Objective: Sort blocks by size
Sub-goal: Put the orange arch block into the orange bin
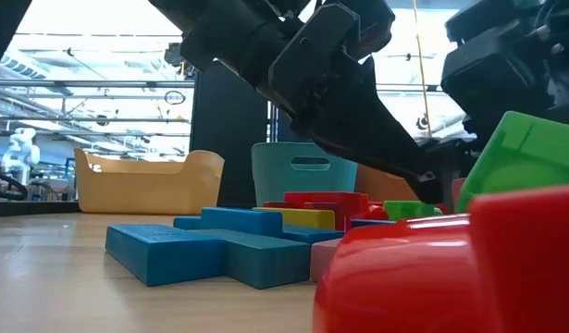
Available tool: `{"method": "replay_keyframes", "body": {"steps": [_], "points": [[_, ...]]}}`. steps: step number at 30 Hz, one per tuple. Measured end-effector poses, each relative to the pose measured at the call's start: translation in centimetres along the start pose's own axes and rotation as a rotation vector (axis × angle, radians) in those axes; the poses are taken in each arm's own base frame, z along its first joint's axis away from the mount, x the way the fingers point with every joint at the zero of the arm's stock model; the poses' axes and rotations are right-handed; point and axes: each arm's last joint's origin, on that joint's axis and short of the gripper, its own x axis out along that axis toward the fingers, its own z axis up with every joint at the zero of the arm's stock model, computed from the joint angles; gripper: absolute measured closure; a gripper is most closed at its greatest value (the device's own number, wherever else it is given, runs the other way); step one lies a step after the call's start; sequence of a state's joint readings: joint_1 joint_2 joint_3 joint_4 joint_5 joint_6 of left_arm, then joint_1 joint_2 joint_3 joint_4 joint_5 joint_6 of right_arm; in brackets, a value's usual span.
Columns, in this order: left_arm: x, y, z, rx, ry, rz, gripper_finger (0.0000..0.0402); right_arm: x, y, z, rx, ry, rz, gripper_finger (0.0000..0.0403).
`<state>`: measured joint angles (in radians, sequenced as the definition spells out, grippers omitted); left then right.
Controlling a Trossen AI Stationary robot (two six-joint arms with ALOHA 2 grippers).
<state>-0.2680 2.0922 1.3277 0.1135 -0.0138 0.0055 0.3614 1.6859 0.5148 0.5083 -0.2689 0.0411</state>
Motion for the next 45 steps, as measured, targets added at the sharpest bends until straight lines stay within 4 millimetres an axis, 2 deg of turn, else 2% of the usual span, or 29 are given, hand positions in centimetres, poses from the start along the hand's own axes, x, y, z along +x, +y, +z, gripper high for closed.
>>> {"method": "replay_keyframes", "body": {"steps": [6, 13, 17, 27, 32, 37, 41, 45], "points": [[0.0, 0.1, 0.0, 0.0, 0.0, 0.02, 0.021, -0.4, -0.9, 0.2, 0.042, -0.016, -0.027, 0.021], [0.0, 0.1, -0.1, 0.001, 0.009, 0.024, 0.021, -0.5, -1.2, 0.2, 0.023, -0.013, -0.037, 0.0282], [0.0, 0.1, -0.4, 0.002, 0.043, 0.028, 0.021, -0.5, -1.2, 0.2, 0.02, -0.012, -0.038, 0.0306], [-0.1, 0.2, -1.4, 0.007, 0.143, 0.077, 0.021, -0.6, -1.6, 0.4, 0.062, -0.034, -0.102, 0.0267], [-0.2, 0.2, -1.1, 0.008, 0.174, 0.077, 0.021, -1.6, -1.4, 1.5, 0.152, -0.098, -0.099, 0.0236], [-0.3, 0.1, -0.7, -0.021, 0.155, 0.077, 0.021, -2.7, -0.3, 3.0, 0.217, -0.177, -0.066, 0.0217], [-0.3, -0.2, -0.6, -0.038, 0.15, 0.074, 0.021, -2.5, 0.6, 2.8, 0.304, -0.175, -0.128, 0.0216], [-0.3, -0.7, -0.6, -0.028, 0.155, 0.064, 0.021, -2.1, 2.1, 2.4, 0.303, -0.152, -0.193, 0.0216]]}}
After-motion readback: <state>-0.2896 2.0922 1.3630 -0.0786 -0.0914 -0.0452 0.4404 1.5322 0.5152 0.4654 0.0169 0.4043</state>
